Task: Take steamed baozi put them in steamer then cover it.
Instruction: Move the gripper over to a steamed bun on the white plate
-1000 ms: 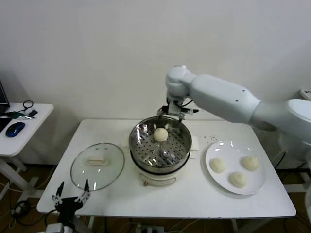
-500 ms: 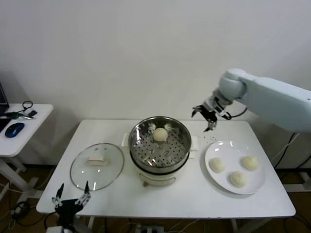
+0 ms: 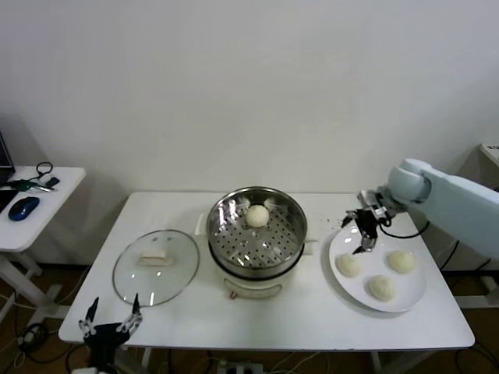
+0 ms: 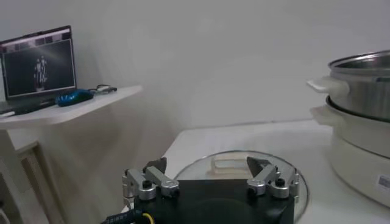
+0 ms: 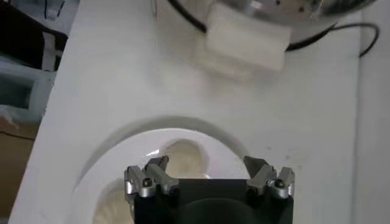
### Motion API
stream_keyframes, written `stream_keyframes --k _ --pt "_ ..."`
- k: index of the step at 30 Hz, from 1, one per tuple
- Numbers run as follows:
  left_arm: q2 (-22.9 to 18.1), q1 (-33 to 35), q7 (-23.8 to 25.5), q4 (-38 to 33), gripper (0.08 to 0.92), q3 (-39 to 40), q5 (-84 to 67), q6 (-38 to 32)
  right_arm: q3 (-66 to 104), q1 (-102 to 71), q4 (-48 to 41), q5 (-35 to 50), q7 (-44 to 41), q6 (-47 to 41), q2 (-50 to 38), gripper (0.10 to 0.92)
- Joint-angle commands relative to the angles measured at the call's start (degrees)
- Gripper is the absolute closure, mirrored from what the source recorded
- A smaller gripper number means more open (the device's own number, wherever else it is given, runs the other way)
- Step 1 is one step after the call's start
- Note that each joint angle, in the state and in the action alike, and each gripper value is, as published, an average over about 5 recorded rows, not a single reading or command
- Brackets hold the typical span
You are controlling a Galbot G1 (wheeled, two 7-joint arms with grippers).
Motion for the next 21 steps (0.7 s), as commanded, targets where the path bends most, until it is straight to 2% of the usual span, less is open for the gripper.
stream_keyframes --k 1,21 --pt "0.3 0.5 0.0 0.1 0.177 -0.3 0.1 0.0 9.0 -13.4 -5.7 -5.0 -0.2 -2.0 -0.1 0.203" --pt "0.0 0.2 -0.2 1.6 0.177 -0.1 0.7 -0.4 9.6 -13.6 -15.4 -9.2 -0.1 0.3 8.8 0.203"
